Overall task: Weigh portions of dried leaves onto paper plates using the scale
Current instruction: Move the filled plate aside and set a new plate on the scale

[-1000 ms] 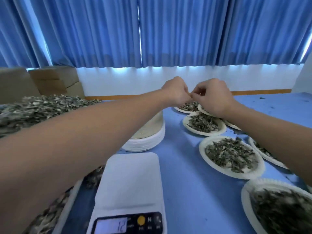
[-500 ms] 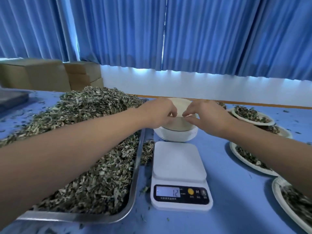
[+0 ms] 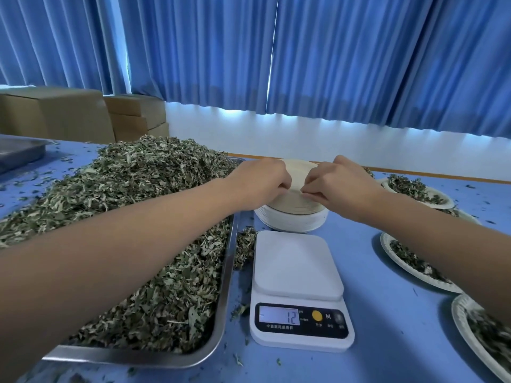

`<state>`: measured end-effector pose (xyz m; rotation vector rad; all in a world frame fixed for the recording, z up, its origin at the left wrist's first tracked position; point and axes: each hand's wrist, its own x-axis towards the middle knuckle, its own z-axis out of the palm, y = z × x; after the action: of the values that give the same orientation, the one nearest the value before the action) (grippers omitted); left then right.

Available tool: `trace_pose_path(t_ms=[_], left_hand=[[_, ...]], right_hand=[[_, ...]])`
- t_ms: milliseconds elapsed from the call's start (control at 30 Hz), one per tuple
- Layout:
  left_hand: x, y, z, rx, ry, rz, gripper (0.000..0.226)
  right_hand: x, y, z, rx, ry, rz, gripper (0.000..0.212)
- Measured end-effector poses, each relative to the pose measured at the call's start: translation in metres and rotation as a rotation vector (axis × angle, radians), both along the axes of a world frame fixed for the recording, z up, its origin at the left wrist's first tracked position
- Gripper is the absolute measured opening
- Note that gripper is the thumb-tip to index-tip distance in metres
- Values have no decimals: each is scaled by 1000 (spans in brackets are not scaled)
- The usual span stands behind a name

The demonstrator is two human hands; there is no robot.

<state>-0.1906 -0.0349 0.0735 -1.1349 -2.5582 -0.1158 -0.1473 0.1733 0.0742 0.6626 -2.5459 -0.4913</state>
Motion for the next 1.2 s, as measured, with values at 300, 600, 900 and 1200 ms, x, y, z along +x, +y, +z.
trace_pose_path(t_ms=[300,600,900,1200], left_hand=[[-2,3,-1,16,1,-33,20],[-3,9,-1,-145,216,-111,25],[-12,10,3,50,127,-148,31],[-13,5,15,110,158,-194,24]], right_hand=[[-7,8,-2,-79,-20,163,31],[-8,5,1,-47,3,221,19],[-6,4,7,-6,8,210,51],[7,5,21,-149,129,269,14]])
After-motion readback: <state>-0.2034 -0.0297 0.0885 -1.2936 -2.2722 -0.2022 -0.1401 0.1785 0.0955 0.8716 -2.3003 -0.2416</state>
